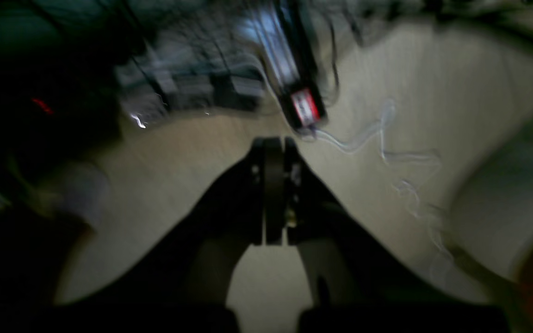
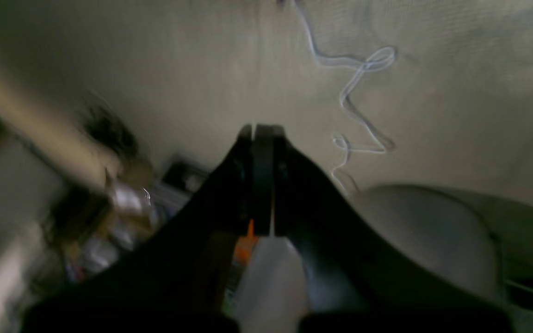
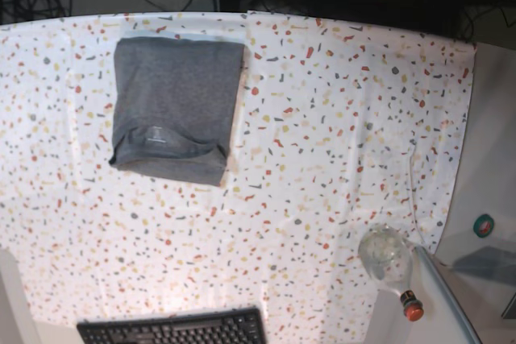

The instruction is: Layout the t-shirt on the table in an organized manner, then fold the t-shirt properly

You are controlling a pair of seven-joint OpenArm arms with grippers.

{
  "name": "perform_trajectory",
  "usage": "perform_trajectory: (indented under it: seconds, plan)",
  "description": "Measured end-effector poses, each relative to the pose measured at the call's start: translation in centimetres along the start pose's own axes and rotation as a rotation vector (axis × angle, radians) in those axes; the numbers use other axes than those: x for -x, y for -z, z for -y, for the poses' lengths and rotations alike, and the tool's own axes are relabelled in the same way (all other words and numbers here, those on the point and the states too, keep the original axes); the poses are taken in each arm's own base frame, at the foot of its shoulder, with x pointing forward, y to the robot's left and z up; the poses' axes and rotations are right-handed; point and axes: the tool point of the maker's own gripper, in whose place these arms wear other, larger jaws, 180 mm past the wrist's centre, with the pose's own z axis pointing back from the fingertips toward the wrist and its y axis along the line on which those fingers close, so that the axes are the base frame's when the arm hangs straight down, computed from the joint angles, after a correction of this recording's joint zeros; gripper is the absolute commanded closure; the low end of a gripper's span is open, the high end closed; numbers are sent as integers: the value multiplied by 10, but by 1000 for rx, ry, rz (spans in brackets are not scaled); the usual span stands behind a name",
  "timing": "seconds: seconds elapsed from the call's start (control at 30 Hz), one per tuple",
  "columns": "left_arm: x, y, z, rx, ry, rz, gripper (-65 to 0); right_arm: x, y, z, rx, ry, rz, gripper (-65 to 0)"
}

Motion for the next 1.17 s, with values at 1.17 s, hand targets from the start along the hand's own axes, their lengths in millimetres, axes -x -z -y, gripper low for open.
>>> perform_trajectory:
  seconds: [1.17]
  plan:
    - [-52,27,-48,-76,-109,170,0,-81,28,-1,309,-190,210,0]
